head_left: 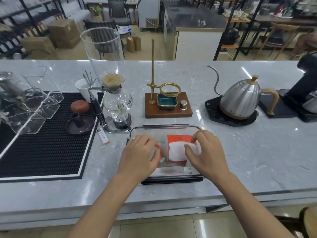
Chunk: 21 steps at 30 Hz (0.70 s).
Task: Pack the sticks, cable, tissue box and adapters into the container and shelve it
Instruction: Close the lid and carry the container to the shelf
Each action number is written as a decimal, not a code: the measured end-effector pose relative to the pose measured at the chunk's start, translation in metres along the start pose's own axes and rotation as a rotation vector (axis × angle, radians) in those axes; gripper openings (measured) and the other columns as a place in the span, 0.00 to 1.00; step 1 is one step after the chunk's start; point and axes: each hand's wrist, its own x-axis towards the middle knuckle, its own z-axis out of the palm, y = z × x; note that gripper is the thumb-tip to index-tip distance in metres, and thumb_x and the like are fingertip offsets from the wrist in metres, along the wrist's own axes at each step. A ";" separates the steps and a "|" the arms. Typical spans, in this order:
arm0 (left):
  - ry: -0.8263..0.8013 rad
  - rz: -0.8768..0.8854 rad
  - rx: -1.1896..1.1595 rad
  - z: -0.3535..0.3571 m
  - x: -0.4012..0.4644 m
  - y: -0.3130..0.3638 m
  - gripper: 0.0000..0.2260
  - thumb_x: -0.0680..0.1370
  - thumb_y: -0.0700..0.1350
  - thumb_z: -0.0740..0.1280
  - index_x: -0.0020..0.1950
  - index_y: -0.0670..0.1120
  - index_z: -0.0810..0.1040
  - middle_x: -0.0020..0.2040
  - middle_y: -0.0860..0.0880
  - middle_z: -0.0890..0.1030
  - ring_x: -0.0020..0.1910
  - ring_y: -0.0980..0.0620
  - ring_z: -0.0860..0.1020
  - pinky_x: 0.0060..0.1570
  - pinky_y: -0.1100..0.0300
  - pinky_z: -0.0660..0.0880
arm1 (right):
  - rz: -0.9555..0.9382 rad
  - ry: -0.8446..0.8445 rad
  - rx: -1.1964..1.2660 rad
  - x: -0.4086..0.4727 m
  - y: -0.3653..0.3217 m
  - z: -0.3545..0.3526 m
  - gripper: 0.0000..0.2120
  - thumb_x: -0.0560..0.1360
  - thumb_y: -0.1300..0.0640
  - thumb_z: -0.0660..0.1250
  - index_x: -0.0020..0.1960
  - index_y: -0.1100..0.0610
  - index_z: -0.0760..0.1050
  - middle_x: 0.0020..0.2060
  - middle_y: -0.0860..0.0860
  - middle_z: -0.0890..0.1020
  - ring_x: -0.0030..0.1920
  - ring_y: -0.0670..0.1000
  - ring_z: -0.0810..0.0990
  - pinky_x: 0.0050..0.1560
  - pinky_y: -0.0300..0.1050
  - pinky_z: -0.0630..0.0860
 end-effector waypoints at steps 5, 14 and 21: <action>-0.001 -0.046 -0.035 -0.009 -0.024 -0.003 0.16 0.74 0.55 0.64 0.53 0.47 0.83 0.58 0.49 0.80 0.59 0.49 0.75 0.66 0.52 0.67 | 0.037 -0.073 0.086 -0.030 0.005 -0.007 0.17 0.73 0.46 0.65 0.55 0.56 0.76 0.60 0.52 0.76 0.62 0.53 0.74 0.61 0.47 0.71; -0.076 -0.218 -0.296 -0.003 -0.057 -0.011 0.30 0.73 0.65 0.65 0.72 0.54 0.72 0.79 0.55 0.60 0.80 0.55 0.49 0.75 0.56 0.54 | 0.228 -0.116 0.347 -0.054 0.006 0.000 0.26 0.72 0.38 0.66 0.67 0.45 0.72 0.76 0.40 0.60 0.78 0.42 0.52 0.71 0.41 0.57; 0.152 -0.558 -0.752 0.007 -0.068 0.005 0.44 0.64 0.58 0.75 0.77 0.51 0.63 0.78 0.61 0.61 0.77 0.62 0.59 0.72 0.59 0.62 | 0.471 -0.024 0.703 -0.060 0.004 0.012 0.41 0.67 0.41 0.73 0.76 0.42 0.59 0.73 0.36 0.64 0.73 0.44 0.66 0.72 0.55 0.67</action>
